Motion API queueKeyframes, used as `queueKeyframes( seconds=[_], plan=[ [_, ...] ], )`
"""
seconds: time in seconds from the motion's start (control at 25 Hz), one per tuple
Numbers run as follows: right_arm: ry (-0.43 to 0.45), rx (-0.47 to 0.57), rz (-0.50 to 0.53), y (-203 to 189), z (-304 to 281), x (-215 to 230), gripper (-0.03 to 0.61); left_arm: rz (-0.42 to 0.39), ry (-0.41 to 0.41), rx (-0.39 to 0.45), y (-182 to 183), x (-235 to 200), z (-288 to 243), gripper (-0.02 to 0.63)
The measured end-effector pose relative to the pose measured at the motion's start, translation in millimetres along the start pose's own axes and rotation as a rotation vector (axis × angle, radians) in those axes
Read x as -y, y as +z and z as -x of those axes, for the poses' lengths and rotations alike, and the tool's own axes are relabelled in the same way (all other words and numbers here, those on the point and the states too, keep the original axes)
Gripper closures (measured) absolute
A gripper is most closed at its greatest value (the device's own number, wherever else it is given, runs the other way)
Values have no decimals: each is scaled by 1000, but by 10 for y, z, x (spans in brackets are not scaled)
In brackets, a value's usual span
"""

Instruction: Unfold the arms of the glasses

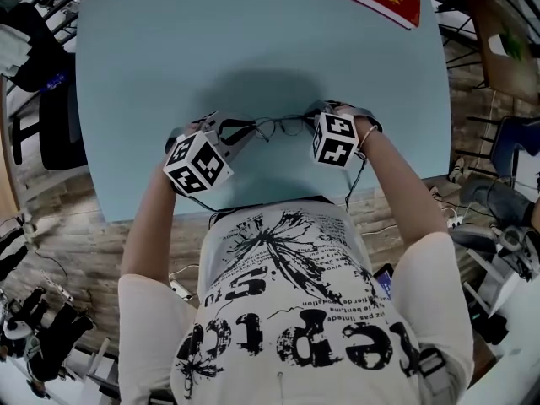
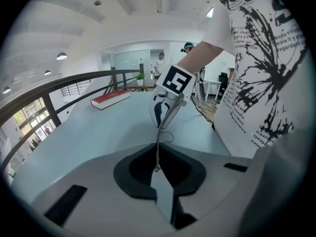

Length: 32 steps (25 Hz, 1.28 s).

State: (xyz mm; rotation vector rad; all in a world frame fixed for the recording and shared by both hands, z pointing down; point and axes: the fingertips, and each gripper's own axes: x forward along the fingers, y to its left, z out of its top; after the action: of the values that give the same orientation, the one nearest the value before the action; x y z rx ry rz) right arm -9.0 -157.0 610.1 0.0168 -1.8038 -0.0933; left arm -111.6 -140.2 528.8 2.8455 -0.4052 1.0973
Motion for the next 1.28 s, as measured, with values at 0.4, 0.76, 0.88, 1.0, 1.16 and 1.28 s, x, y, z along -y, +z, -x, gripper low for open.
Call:
queueKeyframes(
  seconds=[0.4, 0.76, 0.88, 1.0, 1.16, 1.28],
  plan=[
    [-42, -22, -13, 65, -5, 6, 538, 36, 32, 55, -223, -33, -38, 588],
    [-13, 60, 78, 711, 60, -139, 452, 10, 23, 66, -241, 18, 35, 588],
    [5, 60, 108, 906, 10, -127, 473, 6, 23, 72, -228, 23, 30, 588],
    [17, 39, 131, 994, -66, -121, 487, 4, 22, 74, -234, 37, 21, 588],
    [10, 1, 171, 1033, -166, -158, 516, 4, 26, 69, -263, 62, 49, 588],
    [-16, -18, 193, 1047, -214, -128, 549, 8, 32, 66, -284, 40, 64, 586]
  ],
)
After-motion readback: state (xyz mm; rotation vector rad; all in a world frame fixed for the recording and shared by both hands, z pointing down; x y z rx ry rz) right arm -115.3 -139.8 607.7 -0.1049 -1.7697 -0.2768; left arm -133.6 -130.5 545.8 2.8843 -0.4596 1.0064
